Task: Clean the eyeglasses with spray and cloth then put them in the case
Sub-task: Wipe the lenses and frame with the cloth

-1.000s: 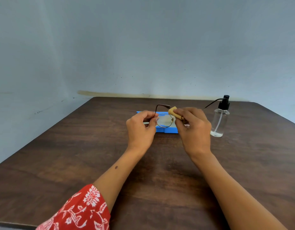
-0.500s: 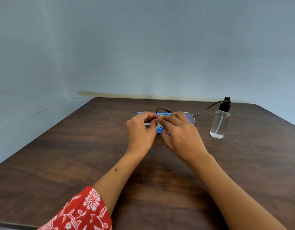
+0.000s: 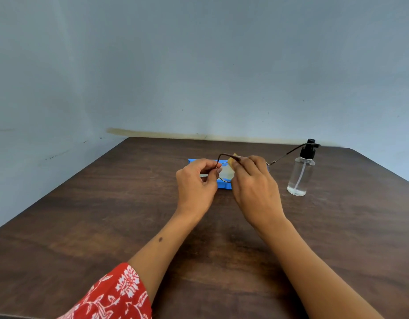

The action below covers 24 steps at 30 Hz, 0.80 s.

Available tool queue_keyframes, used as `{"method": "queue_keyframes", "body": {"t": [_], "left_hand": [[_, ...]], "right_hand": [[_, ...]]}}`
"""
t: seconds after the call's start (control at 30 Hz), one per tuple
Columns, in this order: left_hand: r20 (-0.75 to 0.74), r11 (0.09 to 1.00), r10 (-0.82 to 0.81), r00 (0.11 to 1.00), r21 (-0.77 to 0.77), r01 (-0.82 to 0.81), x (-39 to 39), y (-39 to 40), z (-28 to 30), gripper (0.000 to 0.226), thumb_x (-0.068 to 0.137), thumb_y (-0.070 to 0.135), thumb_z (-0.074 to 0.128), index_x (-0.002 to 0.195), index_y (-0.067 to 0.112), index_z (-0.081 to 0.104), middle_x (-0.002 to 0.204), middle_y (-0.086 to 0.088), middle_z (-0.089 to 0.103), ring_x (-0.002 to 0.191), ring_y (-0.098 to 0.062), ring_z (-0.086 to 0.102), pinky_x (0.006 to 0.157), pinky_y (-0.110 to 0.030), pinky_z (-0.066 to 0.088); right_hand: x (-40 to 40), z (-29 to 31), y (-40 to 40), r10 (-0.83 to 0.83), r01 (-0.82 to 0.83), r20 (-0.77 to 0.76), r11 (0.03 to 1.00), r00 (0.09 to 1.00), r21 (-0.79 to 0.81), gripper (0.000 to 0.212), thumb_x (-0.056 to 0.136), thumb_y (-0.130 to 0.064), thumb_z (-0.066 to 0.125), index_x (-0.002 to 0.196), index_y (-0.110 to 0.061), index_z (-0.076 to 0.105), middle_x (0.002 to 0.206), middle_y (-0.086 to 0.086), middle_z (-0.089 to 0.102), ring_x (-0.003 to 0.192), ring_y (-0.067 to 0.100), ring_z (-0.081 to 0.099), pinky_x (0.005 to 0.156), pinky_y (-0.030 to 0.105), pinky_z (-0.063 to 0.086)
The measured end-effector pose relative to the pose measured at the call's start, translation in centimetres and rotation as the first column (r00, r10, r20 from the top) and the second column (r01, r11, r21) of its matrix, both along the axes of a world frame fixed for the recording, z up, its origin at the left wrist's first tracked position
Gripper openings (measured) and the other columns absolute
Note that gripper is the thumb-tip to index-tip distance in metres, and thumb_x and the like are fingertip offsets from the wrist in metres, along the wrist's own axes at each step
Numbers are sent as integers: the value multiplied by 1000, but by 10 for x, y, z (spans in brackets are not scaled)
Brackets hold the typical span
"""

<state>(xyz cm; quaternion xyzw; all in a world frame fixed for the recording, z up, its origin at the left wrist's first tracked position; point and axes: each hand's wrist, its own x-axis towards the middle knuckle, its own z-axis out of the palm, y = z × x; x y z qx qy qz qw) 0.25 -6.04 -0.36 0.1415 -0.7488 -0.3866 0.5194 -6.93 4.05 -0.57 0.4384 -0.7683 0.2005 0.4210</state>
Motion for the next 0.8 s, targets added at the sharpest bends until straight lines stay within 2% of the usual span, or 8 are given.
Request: {"method": "queue_keyframes", "body": {"t": [0.07,0.23,0.33,0.43,0.47,0.6,0.67,0.8], "left_hand": [[-2,1000,-5,1000,2,5,-1,1,-1,15,79,0,68,88,11,73,76,14,64,74,12,60,62,-16,53],[-6,1000,18,1000,3,-18,-1,-1,-3,12,78,0,68,84,9,73,75,8,66,71,11,60,62,-12,50],[2,1000,21,1000,15,-21,0,-2,-3,12,78,-1,68,81,9,73,73,10,65,70,11,60,59,-11,49],[2,1000,2,1000,5,-2,0,-1,-3,13,78,-1,68,81,11,73,75,9,67,73,6,61,57,-14,50],[-3,1000,2,1000,-2,-2,-1,0,-3,13,78,0,68,82,11,73,76,8,68,73,5,62,57,-13,50],[-9,999,36,999,-18,-37,0,-2,-2,12,78,-2,68,82,9,73,74,11,64,71,13,59,58,-6,44],[-18,999,48,999,-21,-49,2,-5,-2,12,78,-2,68,81,8,72,73,10,64,71,14,59,60,-4,43],[-23,999,37,999,-34,-38,4,-4,1,15,79,-2,67,83,12,72,76,10,66,77,8,61,60,-8,47]], "right_hand": [[0,0,1,-2,2,-10,1000,1000,-16,38,81,-13,39,98,1,70,93,10,69,95,24,51,72,32,53],[9,-3,-1,184,-185,-34,983,982,-15,30,78,-14,44,85,-4,71,86,5,70,85,24,58,73,30,50],[4,-6,-2,81,-81,-43,997,996,21,29,79,-11,46,90,-2,71,87,7,70,87,25,59,79,29,46],[-3,-7,-3,-48,49,-42,999,998,21,24,76,-4,62,98,2,70,95,13,69,94,30,62,82,34,51],[-3,-7,-3,-50,51,-33,999,998,14,26,74,-2,65,99,3,69,96,14,69,95,31,62,81,35,52],[7,-7,-6,82,-82,-44,997,996,6,31,80,-8,45,98,0,70,93,9,70,90,28,61,81,32,49],[9,-9,-6,144,-143,-58,989,988,27,31,80,-9,44,97,-1,70,90,8,69,87,27,60,78,34,51],[6,-8,-4,34,-35,-106,999,994,-7,26,80,-4,51,98,0,69,91,10,68,93,26,55,83,32,46]]}}
